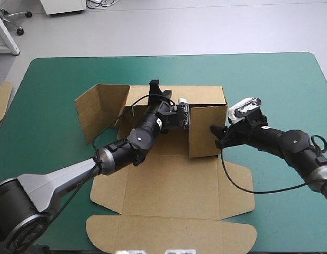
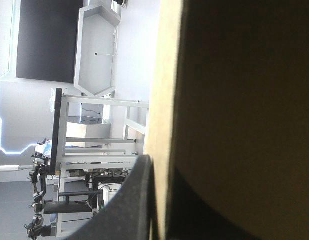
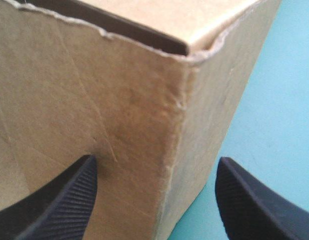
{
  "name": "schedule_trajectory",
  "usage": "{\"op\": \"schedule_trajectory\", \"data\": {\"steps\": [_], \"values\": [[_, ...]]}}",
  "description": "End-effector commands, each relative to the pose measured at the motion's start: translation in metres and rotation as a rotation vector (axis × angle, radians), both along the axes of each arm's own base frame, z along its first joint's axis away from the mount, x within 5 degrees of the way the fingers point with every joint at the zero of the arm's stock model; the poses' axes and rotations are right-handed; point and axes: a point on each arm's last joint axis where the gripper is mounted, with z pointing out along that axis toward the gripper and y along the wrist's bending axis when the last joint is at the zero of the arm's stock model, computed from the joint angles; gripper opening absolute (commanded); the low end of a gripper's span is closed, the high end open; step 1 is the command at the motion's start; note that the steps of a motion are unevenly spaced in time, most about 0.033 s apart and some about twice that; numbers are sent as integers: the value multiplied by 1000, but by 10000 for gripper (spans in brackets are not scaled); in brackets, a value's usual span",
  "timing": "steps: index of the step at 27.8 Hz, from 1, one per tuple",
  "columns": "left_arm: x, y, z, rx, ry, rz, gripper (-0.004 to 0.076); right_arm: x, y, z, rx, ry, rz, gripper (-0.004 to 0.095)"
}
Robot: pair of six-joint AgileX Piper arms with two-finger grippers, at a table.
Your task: Fold the box
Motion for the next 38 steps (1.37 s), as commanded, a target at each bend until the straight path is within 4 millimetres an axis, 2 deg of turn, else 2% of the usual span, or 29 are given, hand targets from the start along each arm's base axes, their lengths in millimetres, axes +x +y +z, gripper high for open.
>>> {"op": "schedule_trajectory", "data": {"steps": [1, 11, 15, 20, 26, 33, 38], "values": [[-3, -1, 19, -76, -14, -9, -14, 4, 1, 21, 56, -88, -25, 633], [-3, -6, 33, -103, -46, -15, -14, 21, 5, 32, 124, -114, -38, 633], [-3, -6, 35, -100, -52, -17, -14, 28, 6, 29, 111, -96, -34, 629], [-3, -9, 41, -95, -68, -41, -14, 34, 6, 27, 94, -97, -39, 561], [-3, -15, 35, -84, -54, -55, -14, 43, 8, 32, 101, -104, -42, 499], [-3, -26, 28, -73, -45, -75, -14, 44, 8, 33, 96, -108, -39, 348], [-3, -33, 34, -91, -59, -87, -14, 44, 8, 32, 87, -110, -36, 239]]}}
